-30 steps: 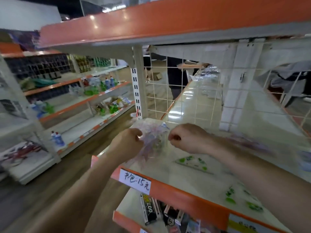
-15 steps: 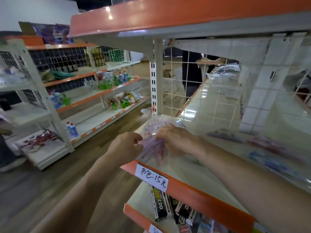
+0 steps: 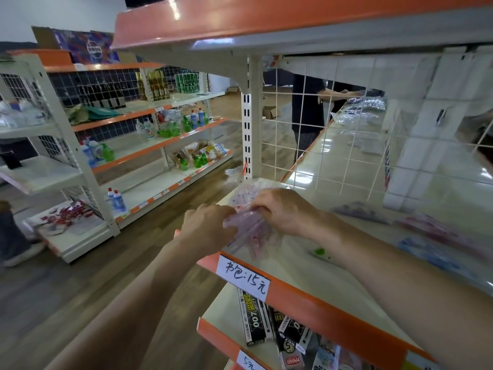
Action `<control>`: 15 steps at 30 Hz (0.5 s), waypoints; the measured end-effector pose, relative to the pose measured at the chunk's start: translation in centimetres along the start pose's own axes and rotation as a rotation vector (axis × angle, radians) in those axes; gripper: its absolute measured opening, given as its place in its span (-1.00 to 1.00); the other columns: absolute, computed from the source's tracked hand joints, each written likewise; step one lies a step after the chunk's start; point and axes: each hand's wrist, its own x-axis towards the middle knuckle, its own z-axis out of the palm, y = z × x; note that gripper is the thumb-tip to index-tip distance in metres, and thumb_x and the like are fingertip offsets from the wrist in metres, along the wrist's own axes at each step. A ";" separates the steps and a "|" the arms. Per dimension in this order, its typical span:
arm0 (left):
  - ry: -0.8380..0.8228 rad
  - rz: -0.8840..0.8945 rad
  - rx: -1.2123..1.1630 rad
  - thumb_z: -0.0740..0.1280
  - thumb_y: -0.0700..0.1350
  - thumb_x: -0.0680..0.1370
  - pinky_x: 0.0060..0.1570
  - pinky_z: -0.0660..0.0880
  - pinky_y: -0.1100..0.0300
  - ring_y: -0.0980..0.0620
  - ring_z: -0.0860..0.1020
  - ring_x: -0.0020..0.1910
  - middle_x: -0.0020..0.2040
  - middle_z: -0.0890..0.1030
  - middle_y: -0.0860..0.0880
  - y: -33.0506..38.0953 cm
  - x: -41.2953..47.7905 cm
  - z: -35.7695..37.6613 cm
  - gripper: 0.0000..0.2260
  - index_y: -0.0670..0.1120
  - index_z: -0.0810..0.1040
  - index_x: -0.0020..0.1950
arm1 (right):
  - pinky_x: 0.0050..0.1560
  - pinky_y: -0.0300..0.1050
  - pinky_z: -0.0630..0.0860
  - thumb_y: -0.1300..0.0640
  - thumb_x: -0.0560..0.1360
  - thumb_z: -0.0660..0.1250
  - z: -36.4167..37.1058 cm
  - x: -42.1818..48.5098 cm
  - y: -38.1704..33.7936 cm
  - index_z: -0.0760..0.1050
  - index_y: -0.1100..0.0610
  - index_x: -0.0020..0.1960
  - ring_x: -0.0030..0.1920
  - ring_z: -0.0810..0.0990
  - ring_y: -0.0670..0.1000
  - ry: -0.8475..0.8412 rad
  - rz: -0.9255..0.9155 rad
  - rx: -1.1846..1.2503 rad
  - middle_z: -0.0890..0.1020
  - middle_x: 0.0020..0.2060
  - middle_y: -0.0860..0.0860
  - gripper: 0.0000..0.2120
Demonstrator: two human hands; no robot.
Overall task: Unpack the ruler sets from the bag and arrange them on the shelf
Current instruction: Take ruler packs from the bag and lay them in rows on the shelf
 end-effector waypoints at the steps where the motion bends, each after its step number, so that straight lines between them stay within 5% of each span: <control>1: 0.021 -0.009 -0.006 0.21 0.01 0.59 0.12 0.45 0.04 0.03 0.52 0.05 0.11 0.60 0.08 -0.1 0.1 0.0 -0.76 0.09 0.51 0.23 | 0.04 -0.11 0.45 0.20 0.57 0.19 -0.2 -0.1 -0.1 0.61 0.12 0.07 0.03 0.56 0.05 0.038 0.001 0.045 0.63 0.02 0.05 -0.77; 4: 0.065 -0.064 -0.052 0.16 -0.02 0.62 -0.08 0.57 0.09 0.05 0.57 -0.12 -0.01 0.63 0.07 -0.6 0.3 -0.2 -0.78 0.05 0.59 0.12 | -0.04 -0.15 0.44 0.21 0.55 0.23 -0.6 -0.2 0.0 0.57 0.12 0.05 -0.01 0.56 0.03 0.156 0.040 0.111 0.61 -0.02 0.02 -0.83; 7: 0.090 -0.111 -0.078 0.16 -0.04 0.62 -0.14 0.60 0.10 0.04 0.57 -0.14 -0.04 0.62 0.05 -1.3 0.0 -0.5 -0.78 0.02 0.59 0.10 | -0.20 -0.24 0.34 0.26 0.54 0.19 -0.3 -0.5 0.6 0.49 0.12 0.05 -0.06 0.51 0.02 0.100 0.134 0.041 0.56 -0.05 0.00 -0.85; 12: 0.138 -0.138 -0.110 0.16 -0.04 0.61 -0.14 0.60 0.07 0.03 0.57 -0.16 -0.11 0.61 0.07 -2.0 -0.2 -0.6 -0.78 0.01 0.59 0.09 | 0.16 -0.13 0.37 0.27 0.46 0.29 0.7 -1.3 0.1 0.44 0.06 0.30 0.25 0.39 0.01 -0.121 0.020 -0.106 0.49 0.22 -0.01 -0.58; 15: 0.137 -0.139 -0.137 0.16 -0.04 0.61 -0.15 0.59 0.07 0.02 0.57 -0.15 -0.12 0.60 0.07 -1.7 -0.2 -0.4 -0.78 0.00 0.59 0.07 | 0.07 -0.15 0.34 0.25 0.46 0.29 0.9 -1.0 -0.4 0.43 0.07 0.34 0.24 0.37 0.04 -0.115 -0.057 -0.244 0.48 0.20 0.00 -0.56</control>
